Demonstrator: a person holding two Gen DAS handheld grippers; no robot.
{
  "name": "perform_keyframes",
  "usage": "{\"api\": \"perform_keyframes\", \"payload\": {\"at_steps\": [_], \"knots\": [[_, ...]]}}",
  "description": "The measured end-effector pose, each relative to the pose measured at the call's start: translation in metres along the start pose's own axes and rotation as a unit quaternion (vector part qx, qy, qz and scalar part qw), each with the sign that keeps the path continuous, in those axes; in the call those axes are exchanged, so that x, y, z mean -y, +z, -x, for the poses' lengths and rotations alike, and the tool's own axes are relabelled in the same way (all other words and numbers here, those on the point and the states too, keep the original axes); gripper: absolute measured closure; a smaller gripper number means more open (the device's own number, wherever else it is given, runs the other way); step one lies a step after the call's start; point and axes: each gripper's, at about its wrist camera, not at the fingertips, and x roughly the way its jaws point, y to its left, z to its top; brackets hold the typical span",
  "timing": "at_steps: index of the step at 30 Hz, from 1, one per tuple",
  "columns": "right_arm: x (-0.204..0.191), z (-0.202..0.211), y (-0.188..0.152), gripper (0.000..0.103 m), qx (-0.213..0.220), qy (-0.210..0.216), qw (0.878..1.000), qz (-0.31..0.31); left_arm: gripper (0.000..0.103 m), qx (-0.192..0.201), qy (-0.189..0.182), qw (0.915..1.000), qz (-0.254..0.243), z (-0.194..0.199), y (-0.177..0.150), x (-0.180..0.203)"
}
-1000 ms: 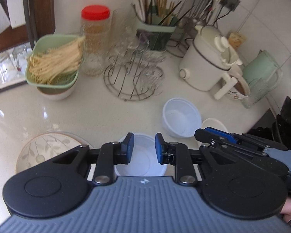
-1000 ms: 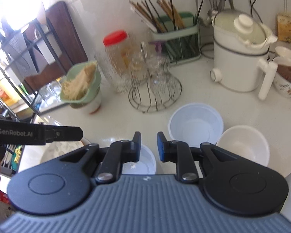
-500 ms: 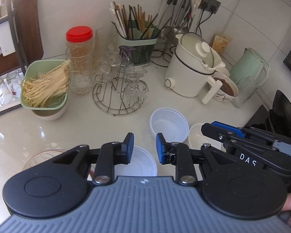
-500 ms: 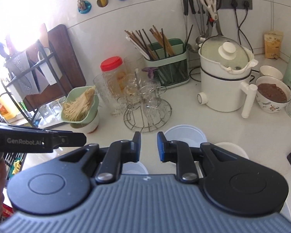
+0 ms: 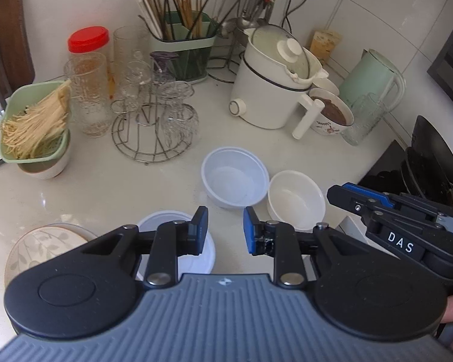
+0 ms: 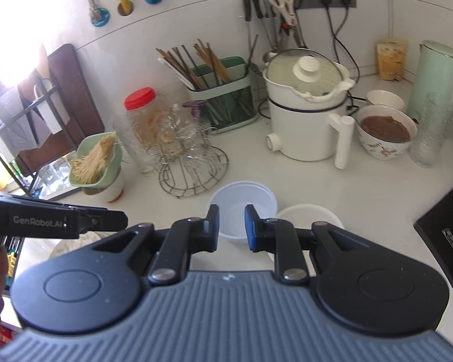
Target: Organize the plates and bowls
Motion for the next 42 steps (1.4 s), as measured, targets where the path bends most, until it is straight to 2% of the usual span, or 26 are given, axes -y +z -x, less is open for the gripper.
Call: {"api": "perform_keyframes", "payload": {"at_steps": [13,23,25,28,31,33,38,42], "knots": [[0.019,-0.009,0.002,0.081,0.002,-0.015,0.999,-0.048,0.074,0.002,0.012,0.9994,-0.031,-0.014,0.016,0.006],[0.028,-0.03,0.011,0.081,-0.005,-0.027,0.997,-0.068,0.074,-0.011,0.019,0.9997,-0.011,-0.029,0.032,-0.012],[0.027,-0.035,0.013,0.08,-0.005,-0.034,0.998,-0.057,0.074,-0.014,0.02,0.9997,-0.003,-0.035,0.036,-0.014],[0.027,-0.042,0.015,0.074,-0.011,-0.028,0.998,-0.052,0.073,-0.023,0.015,0.9995,0.014,-0.047,0.041,-0.019],[0.031,-0.05,0.018,0.058,-0.014,-0.029,0.998,-0.052,0.07,-0.038,0.012,0.999,0.023,-0.059,0.046,-0.023],[0.033,-0.056,0.02,0.042,-0.013,-0.032,0.998,-0.051,0.065,-0.046,0.014,0.9986,0.023,-0.068,0.05,-0.023],[0.041,-0.074,0.025,0.042,-0.027,-0.035,0.998,-0.052,0.047,-0.062,0.012,0.9978,0.018,-0.085,0.058,-0.023],[0.043,-0.085,0.026,0.042,-0.038,-0.034,0.997,-0.061,0.045,-0.067,0.011,0.9974,0.026,-0.097,0.062,-0.027]]}}
